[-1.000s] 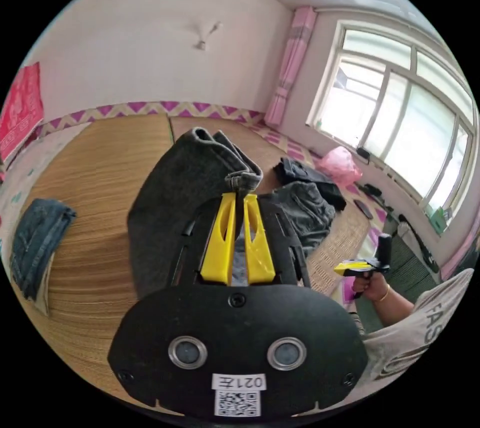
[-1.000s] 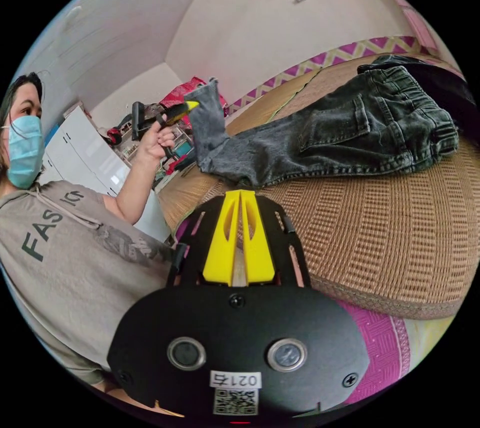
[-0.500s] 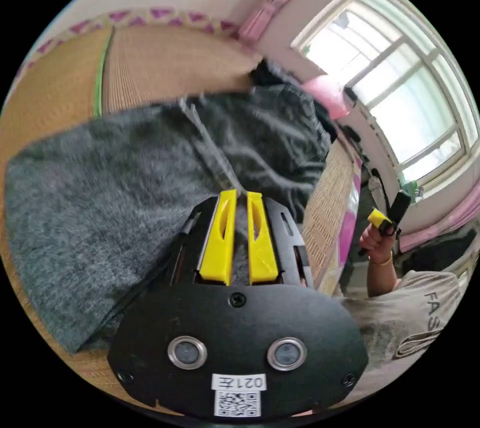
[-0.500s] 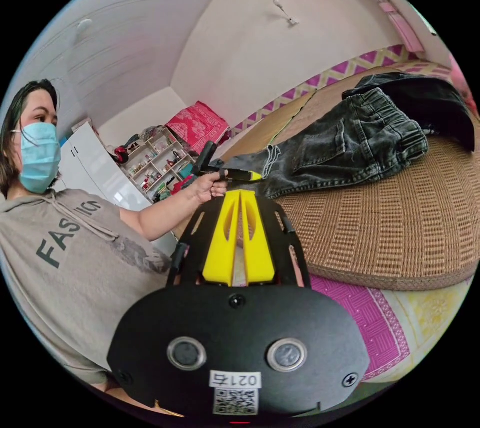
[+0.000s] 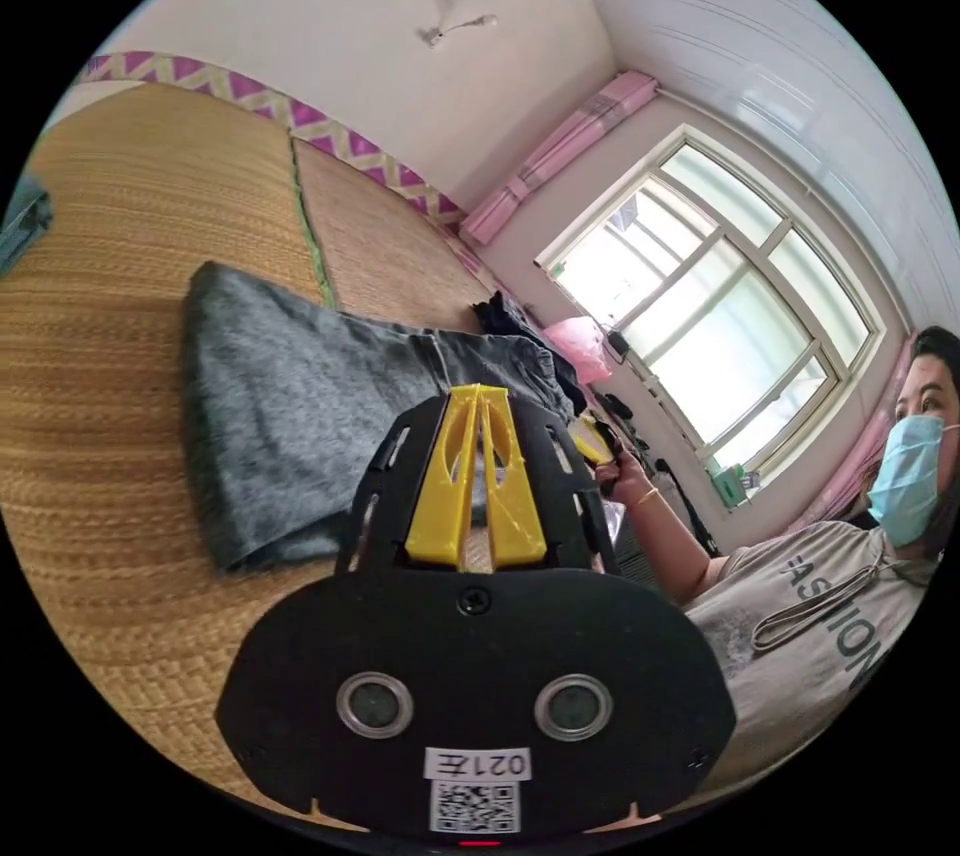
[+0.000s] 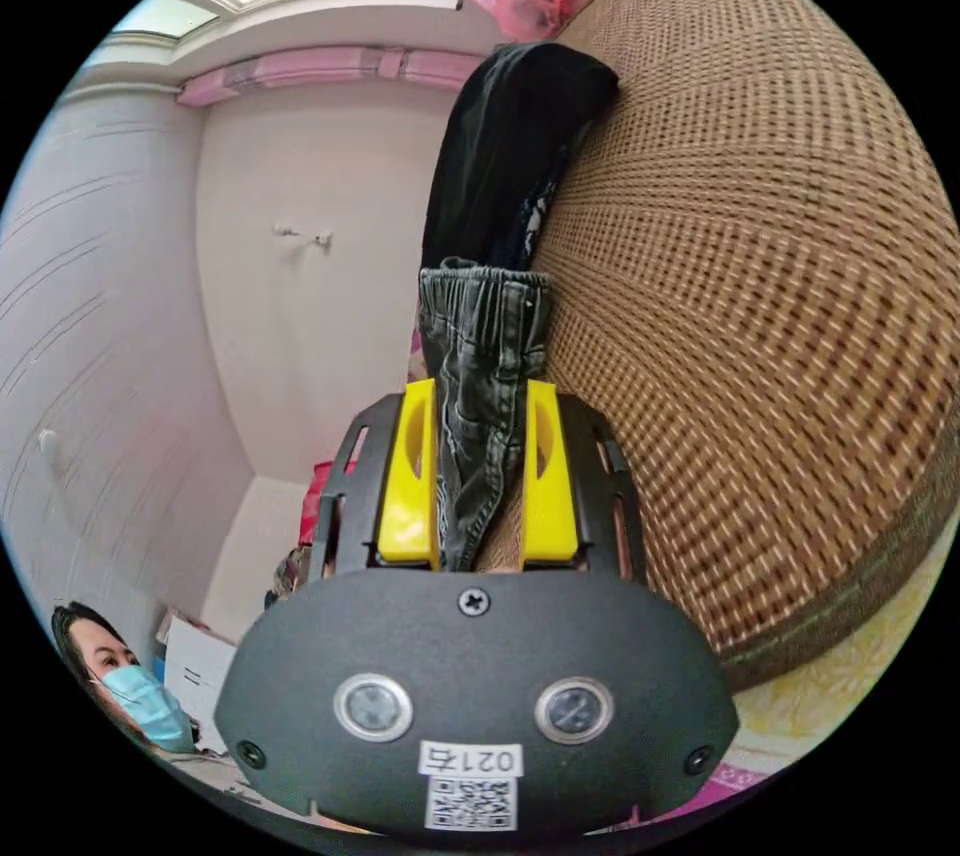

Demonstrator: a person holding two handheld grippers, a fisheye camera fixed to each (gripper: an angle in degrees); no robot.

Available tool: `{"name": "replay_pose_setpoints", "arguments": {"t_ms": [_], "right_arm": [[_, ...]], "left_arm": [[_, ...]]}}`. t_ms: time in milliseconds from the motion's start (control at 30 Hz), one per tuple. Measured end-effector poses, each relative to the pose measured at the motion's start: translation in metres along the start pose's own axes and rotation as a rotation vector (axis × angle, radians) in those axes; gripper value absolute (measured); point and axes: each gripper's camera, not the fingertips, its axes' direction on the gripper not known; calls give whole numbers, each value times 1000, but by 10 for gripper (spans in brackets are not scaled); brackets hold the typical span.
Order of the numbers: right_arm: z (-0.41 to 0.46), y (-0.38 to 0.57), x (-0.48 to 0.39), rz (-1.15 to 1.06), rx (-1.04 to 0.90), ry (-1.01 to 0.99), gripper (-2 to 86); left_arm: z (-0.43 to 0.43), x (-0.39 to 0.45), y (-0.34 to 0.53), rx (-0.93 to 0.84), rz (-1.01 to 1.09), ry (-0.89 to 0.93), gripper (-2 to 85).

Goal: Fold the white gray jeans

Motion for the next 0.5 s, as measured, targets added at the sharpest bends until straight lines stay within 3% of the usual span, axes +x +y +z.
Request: {"name": "replay_pose_setpoints", "arguments": {"t_ms": [300, 500], "right_arm": [[58, -17, -53, 19, 33, 59, 71], [111, 55, -256, -620, -14, 253, 65]], "left_arm": [[-77, -37, 59, 84, -90, -27, -10], [-118, -40, 86, 137, -82, 1, -10]]}}
